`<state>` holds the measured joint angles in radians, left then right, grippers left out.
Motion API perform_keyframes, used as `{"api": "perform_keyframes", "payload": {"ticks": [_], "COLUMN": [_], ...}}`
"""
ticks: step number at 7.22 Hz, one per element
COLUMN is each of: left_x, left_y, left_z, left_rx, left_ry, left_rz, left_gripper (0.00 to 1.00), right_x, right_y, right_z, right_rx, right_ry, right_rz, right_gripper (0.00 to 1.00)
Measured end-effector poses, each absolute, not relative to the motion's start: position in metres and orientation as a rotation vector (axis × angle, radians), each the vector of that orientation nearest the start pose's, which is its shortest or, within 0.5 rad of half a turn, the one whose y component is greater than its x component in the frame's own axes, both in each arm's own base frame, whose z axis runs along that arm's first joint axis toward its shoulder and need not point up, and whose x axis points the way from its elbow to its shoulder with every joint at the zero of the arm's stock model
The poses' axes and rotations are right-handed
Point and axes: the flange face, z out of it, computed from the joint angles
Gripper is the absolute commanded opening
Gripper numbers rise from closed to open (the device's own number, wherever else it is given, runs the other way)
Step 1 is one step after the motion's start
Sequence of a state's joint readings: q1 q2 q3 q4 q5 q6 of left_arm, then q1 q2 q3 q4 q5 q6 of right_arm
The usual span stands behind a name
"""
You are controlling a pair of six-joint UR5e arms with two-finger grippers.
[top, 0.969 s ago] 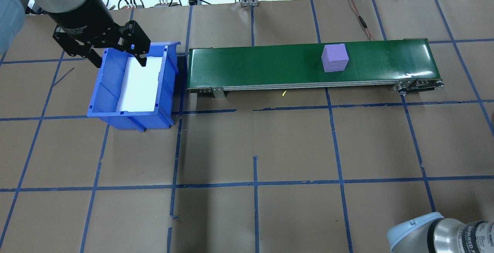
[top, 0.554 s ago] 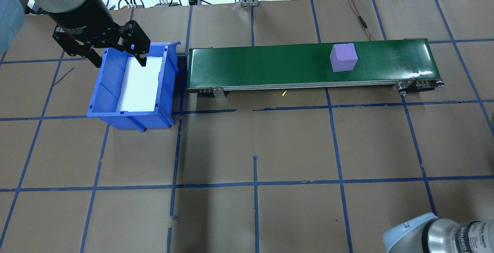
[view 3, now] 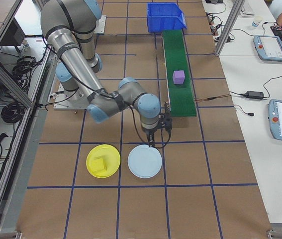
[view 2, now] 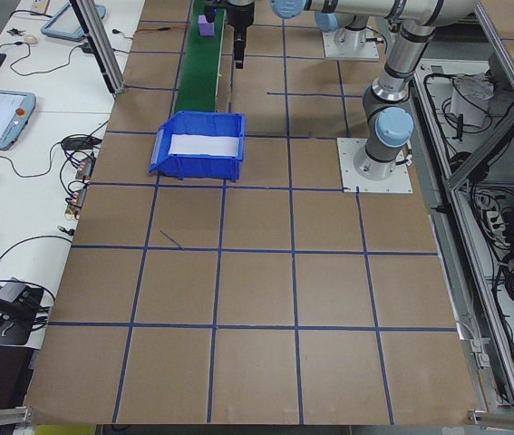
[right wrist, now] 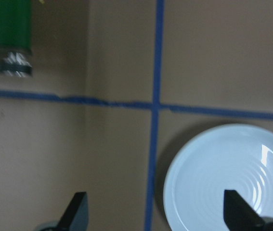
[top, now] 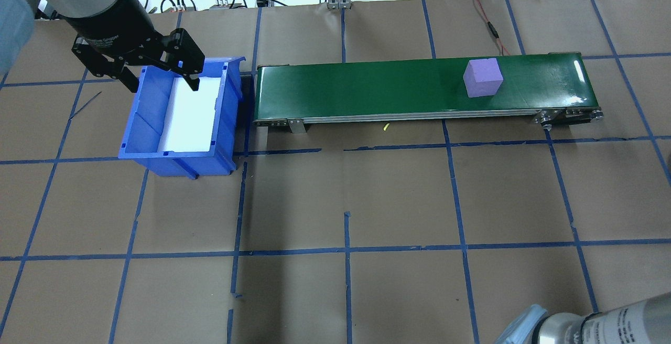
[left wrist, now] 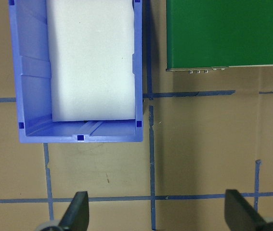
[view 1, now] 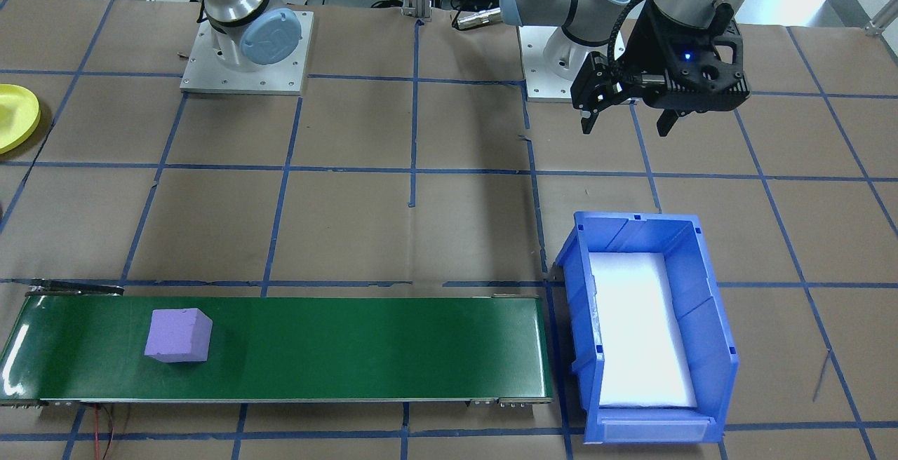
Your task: Move block left to right into plate
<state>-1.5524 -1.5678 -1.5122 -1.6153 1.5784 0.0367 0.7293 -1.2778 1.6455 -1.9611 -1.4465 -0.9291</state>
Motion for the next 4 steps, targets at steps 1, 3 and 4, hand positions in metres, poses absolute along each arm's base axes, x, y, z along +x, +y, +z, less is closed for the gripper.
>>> {"api": "perform_keyframes", "payload": {"ticks": [1,3,4], "left_x": [-0.123,-0.123,-0.123], "left_y": [-0.494,-0.494,-0.494], "left_z": [0.514,0.514,0.514], "left_rx": [0.028,0.027,0.028], "left_ry": [3.133,3.133,3.133], "left_rz": [-0.027,-0.027,-0.028], "left_gripper": [1.0,1.0,1.0], "right_x": [-0.282,-0.18,-0.149], "right_y": [-0.545,-0.605,-0.625], "right_z": [0.348,0.366,0.36], "right_rx": [-0.109,-0.104,-0.089], "right_ry": [3.06,2.997,2.932], "right_rz": [-0.22,-0.311,-0.329], "right_gripper": [1.0,1.0,1.0]}}
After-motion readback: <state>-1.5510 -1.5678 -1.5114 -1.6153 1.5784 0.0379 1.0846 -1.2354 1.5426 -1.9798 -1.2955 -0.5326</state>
